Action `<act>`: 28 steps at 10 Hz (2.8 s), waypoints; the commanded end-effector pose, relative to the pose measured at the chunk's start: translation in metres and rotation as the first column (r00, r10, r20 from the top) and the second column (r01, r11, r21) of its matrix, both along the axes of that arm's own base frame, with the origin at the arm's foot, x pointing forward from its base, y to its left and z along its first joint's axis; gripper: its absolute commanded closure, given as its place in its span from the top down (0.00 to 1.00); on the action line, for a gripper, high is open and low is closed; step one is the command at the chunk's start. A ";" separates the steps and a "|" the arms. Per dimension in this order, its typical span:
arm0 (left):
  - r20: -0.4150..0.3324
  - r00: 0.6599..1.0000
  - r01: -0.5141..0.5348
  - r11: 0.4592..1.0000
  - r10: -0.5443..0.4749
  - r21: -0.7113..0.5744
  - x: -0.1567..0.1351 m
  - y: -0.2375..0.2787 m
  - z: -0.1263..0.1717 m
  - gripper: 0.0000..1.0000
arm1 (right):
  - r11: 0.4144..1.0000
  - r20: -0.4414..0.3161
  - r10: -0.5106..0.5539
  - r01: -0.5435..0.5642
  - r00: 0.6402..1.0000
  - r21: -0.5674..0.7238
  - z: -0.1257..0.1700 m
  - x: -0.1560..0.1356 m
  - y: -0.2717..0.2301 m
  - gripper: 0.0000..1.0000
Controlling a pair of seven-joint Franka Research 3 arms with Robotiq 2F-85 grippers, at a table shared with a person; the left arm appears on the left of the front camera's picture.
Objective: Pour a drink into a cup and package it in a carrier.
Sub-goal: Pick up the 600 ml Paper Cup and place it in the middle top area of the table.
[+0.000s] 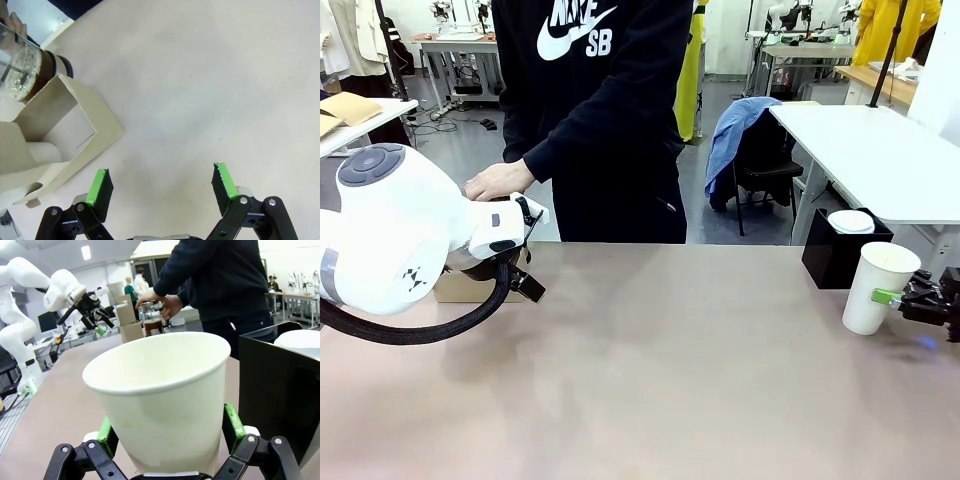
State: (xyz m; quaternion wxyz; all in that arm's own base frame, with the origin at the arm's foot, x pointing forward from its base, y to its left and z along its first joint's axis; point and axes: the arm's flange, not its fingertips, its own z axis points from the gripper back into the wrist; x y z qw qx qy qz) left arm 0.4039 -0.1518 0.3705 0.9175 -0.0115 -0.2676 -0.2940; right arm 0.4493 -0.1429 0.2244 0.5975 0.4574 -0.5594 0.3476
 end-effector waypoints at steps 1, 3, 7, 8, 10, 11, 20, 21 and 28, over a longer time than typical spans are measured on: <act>0.000 1.000 0.000 1.000 0.000 0.000 0.000 0.000 0.000 1.00 | 1.000 0.000 -0.022 0.022 1.000 -0.006 0.001 0.002 0.009 1.00; 0.000 1.000 0.000 1.000 0.000 0.000 0.000 0.000 0.000 1.00 | 1.000 -0.002 -0.011 0.011 1.000 -0.001 0.001 0.003 0.014 1.00; 0.000 1.000 0.000 1.000 0.000 0.000 0.000 0.000 0.000 1.00 | 1.000 -0.006 0.014 -0.014 1.000 -0.003 -0.002 0.002 0.008 0.80; 0.000 1.000 0.000 1.000 0.000 0.000 0.000 0.000 0.000 1.00 | 1.000 -0.006 0.014 -0.014 1.000 -0.003 -0.002 0.002 0.008 0.80; 0.000 1.000 0.000 1.000 0.000 0.000 0.000 0.000 0.000 1.00 | 1.000 0.018 0.010 -0.010 1.000 -0.011 0.016 -0.012 0.001 0.80; 0.000 1.000 0.000 1.000 0.000 0.000 0.000 0.000 0.000 1.00 | 1.000 0.032 -0.010 0.010 0.999 0.006 0.049 -0.023 0.018 0.80; 0.000 1.000 0.000 1.000 0.000 0.000 0.000 0.000 0.000 1.00 | 0.997 0.035 -0.066 0.064 0.997 0.036 0.138 0.078 0.262 0.80; 0.000 1.000 0.000 1.000 0.000 0.000 0.000 0.000 0.000 1.00 | 0.995 0.062 -0.097 0.097 0.993 -0.004 0.128 0.094 0.286 0.80; 0.000 1.000 0.000 1.000 0.000 0.000 0.000 0.000 0.000 1.00 | 0.995 0.069 -0.102 0.103 0.992 -0.012 0.055 0.121 0.334 0.80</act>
